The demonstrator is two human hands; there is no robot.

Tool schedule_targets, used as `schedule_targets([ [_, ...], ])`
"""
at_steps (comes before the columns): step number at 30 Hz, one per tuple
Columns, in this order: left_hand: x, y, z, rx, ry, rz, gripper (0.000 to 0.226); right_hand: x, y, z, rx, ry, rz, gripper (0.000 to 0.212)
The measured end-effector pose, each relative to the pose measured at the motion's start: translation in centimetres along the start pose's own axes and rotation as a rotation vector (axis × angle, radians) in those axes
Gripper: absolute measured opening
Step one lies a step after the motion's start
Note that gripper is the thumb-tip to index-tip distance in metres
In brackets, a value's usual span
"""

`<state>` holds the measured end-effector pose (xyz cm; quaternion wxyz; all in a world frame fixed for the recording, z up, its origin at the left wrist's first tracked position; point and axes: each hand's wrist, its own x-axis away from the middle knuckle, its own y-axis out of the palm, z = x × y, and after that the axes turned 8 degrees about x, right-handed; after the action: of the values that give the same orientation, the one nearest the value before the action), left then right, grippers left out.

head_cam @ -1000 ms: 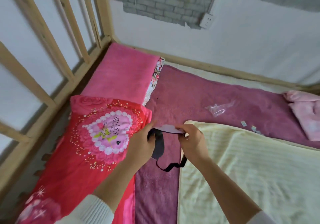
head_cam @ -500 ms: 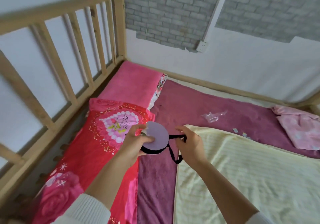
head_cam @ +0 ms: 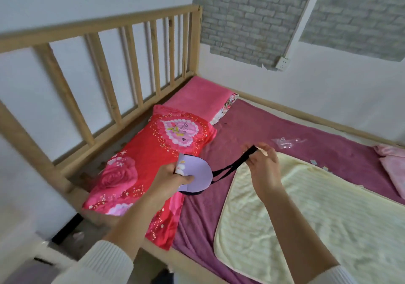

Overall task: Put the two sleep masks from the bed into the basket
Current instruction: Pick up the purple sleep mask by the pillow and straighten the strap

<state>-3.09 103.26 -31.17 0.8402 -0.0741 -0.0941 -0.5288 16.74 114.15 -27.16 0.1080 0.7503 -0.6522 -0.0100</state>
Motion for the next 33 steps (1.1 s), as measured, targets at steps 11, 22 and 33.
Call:
schedule_targets([
  [11,13.7,-1.5,-1.6,-0.017,0.104,0.254,0.020,13.7,-6.5,0.5,1.108,-0.027,-0.931,0.015],
  [22,20.9,-3.0,-2.4,0.201,0.010,0.185,0.037,18.2,-0.9,-1.0,0.215,-0.268,-0.524,0.026],
  [33,23.9,-6.8,-1.6,0.142,0.047,0.145,0.024,20.9,4.1,0.1,0.691,-0.371,-0.793,0.012],
])
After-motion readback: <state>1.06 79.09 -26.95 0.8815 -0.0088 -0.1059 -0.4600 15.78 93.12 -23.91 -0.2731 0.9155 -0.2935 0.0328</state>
